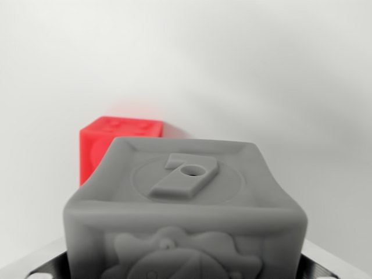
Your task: Destack cube
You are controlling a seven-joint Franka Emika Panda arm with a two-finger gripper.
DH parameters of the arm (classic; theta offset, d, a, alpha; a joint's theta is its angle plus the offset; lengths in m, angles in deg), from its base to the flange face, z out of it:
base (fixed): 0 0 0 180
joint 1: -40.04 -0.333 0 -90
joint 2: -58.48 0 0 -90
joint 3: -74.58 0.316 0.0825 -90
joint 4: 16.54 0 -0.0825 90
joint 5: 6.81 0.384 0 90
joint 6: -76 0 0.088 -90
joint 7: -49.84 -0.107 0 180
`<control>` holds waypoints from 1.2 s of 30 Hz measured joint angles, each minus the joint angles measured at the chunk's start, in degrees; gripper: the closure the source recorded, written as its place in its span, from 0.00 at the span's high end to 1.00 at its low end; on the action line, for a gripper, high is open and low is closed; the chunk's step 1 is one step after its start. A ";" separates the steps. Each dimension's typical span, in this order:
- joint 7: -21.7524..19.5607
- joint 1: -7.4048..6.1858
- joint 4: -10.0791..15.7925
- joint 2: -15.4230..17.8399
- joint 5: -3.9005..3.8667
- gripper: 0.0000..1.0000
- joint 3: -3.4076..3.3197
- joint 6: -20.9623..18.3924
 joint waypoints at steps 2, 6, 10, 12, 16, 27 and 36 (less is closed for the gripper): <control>0.52 0.24 -0.68 -0.51 0.00 0.00 -0.03 -0.20; 1.39 0.65 -1.90 -1.38 0.00 0.00 -0.04 -0.55; 2.35 1.03 -3.27 -2.35 0.00 0.00 -0.11 -0.94; 2.86 1.24 -4.00 -2.91 0.00 0.00 -0.14 -1.13; 3.87 1.69 -5.51 -3.97 0.00 0.00 -0.18 -1.60; 6.44 2.71 -9.46 -6.70 0.00 0.00 -0.32 -2.80; 8.46 3.57 -12.83 -8.98 0.00 0.00 -0.38 -3.93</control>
